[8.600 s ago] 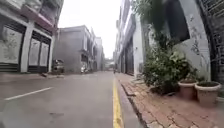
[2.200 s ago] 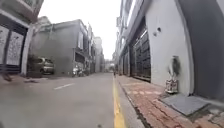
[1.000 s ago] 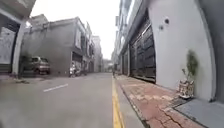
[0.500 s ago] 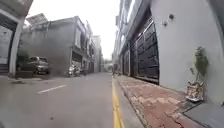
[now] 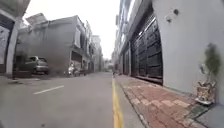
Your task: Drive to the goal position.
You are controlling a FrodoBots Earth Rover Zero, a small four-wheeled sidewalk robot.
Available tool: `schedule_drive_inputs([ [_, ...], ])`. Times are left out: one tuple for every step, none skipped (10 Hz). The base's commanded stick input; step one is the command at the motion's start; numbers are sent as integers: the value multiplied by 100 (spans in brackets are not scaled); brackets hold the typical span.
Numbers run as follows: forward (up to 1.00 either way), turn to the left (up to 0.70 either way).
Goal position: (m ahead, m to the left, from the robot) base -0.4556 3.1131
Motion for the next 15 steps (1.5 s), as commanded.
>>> schedule_drive_inputs([
  [47,1],
  [47,1],
  [47,1],
  [47,1],
  [47,1],
  [47,1],
  [47,1],
  [47,1],
  [47,1],
  [47,1],
  [47,1],
  [47,1],
  [47,1],
  [47,1],
  [47,1],
])
